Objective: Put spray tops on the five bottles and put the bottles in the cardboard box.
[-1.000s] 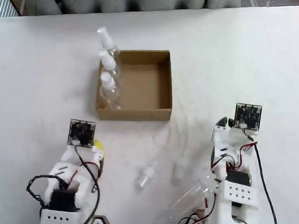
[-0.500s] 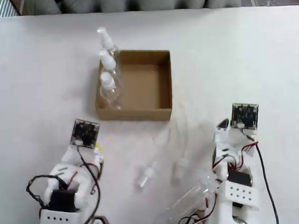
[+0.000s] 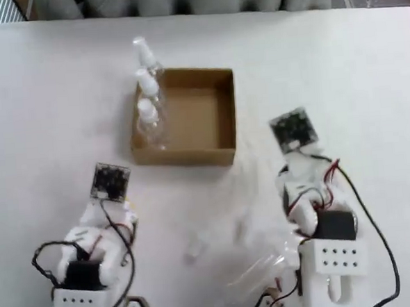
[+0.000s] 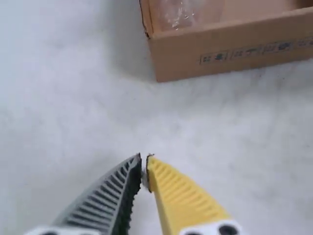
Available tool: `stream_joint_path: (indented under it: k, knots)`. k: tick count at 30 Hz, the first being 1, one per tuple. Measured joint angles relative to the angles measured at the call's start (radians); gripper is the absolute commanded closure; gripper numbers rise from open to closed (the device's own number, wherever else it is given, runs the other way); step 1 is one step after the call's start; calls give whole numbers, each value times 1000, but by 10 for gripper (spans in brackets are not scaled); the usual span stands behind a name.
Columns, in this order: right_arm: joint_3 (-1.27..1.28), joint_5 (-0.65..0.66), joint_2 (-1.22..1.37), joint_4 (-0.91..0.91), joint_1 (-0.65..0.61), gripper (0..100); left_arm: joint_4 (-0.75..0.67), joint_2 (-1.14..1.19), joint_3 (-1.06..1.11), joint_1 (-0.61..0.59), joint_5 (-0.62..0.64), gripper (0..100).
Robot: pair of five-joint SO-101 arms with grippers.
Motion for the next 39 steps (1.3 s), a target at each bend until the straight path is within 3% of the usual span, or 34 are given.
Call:
stream_joint_path:
  k: [7, 18, 25, 32, 39]
  knots:
    - [-132, 362, 0, 336, -107, 981, 0, 0, 0, 0, -6, 973]
    - [-144, 835, -2, 632, -288, 981, 0, 0, 0, 0, -9, 973]
    - [-144, 868, 72, 640, -445, 981, 0, 0, 0, -2, -9, 973]
    - [-144, 890, 345, 643, -660, 981, -100, 0, 0, -133, -9, 973]
    - [-144, 864, 391, 643, -881, 981, -130, 0, 0, -155, -9, 973]
